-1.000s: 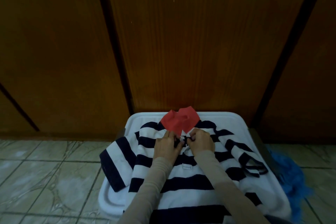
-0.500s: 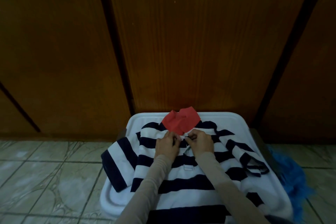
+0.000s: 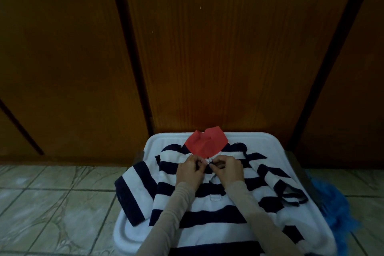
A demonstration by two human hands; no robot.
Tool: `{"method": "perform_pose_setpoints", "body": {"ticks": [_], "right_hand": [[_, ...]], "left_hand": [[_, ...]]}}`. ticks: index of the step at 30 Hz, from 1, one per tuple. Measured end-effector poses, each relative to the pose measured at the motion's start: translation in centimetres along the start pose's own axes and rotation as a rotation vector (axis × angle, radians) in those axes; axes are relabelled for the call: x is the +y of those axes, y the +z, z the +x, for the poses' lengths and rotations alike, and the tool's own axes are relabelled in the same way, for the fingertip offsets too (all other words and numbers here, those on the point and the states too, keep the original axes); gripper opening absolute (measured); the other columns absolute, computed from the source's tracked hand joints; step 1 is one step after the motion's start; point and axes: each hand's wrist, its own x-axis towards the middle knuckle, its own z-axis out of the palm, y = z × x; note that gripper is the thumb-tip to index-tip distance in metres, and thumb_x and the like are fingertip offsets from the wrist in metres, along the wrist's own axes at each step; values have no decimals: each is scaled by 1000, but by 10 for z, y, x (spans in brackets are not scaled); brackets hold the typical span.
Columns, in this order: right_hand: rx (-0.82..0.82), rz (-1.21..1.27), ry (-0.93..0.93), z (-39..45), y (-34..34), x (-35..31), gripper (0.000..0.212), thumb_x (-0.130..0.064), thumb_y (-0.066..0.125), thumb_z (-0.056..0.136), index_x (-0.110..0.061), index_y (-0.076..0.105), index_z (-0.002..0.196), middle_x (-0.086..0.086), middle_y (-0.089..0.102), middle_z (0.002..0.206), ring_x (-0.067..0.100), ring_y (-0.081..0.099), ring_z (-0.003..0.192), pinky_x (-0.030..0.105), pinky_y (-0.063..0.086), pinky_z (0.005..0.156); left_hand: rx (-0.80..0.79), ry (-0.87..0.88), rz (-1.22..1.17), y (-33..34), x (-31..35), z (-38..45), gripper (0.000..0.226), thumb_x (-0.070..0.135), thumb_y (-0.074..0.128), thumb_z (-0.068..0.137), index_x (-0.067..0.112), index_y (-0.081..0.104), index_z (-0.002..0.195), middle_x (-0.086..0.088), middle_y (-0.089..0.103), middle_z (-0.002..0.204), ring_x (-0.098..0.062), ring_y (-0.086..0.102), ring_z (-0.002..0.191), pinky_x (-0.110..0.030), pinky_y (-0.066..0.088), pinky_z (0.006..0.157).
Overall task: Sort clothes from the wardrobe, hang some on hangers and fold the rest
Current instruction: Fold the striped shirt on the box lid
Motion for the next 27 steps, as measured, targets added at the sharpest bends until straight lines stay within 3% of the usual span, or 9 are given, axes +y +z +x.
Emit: {"method": "perform_pose_setpoints", "body": {"ticks": [4, 9, 14, 19, 22, 24, 27], "right_hand": [[-4, 76, 9, 2, 1, -1, 16, -9, 72, 80, -1, 73, 93, 10, 72, 90, 12, 62, 75, 19, 50, 75], [-42, 73, -24, 4, -4, 2, 16, -9, 60, 87, 1, 73, 84, 17, 71, 86, 25, 64, 81, 26, 45, 71], [-110, 198, 30, 10, -10, 6, 7, -3, 66, 82, -1, 74, 83, 5, 66, 78, 12, 60, 73, 2, 41, 62], [-118, 244, 21, 10, -10, 5, 5, 6, 69, 76, 4, 72, 80, -7, 62, 65, -6, 58, 54, 3, 44, 60], [-108, 228, 13, 9, -8, 4, 8, 3, 72, 75, -6, 71, 74, -9, 61, 63, -1, 56, 59, 5, 45, 59], [-79, 190, -1, 8, -5, 5, 2, 0, 73, 75, -2, 72, 76, -10, 60, 62, -1, 55, 61, 5, 45, 58], [-40, 134, -25, 6, -1, 6, 6, -9, 75, 76, -4, 73, 76, -4, 63, 66, 7, 58, 63, 11, 48, 62]], "left_hand": [[15, -17, -17, 0, -2, 1, 8, 26, 56, 91, 25, 56, 83, 4, 63, 88, -11, 55, 78, -18, 36, 66], [9, -28, -176, -1, -6, 2, 26, 22, 60, 89, 36, 53, 67, 11, 61, 80, -9, 58, 80, -16, 40, 65], [4, -8, -225, 0, -9, 5, 28, 19, 61, 89, 35, 55, 67, 16, 58, 72, -4, 55, 71, -14, 40, 63], [-7, 31, -289, 0, -13, 6, 23, 18, 64, 88, 32, 61, 70, 8, 61, 71, -12, 57, 68, -25, 47, 68], [4, 29, -347, -2, -12, 5, 18, 15, 64, 87, 25, 64, 73, 2, 62, 69, -8, 56, 53, -21, 47, 60], [-8, 2, -403, -2, -11, 4, 18, 13, 64, 88, 23, 65, 73, 1, 63, 67, -2, 55, 45, -21, 48, 59], [-14, -34, -462, -4, -8, 2, 11, 19, 68, 84, 17, 68, 73, -2, 66, 66, -6, 57, 46, -25, 50, 61]]}}
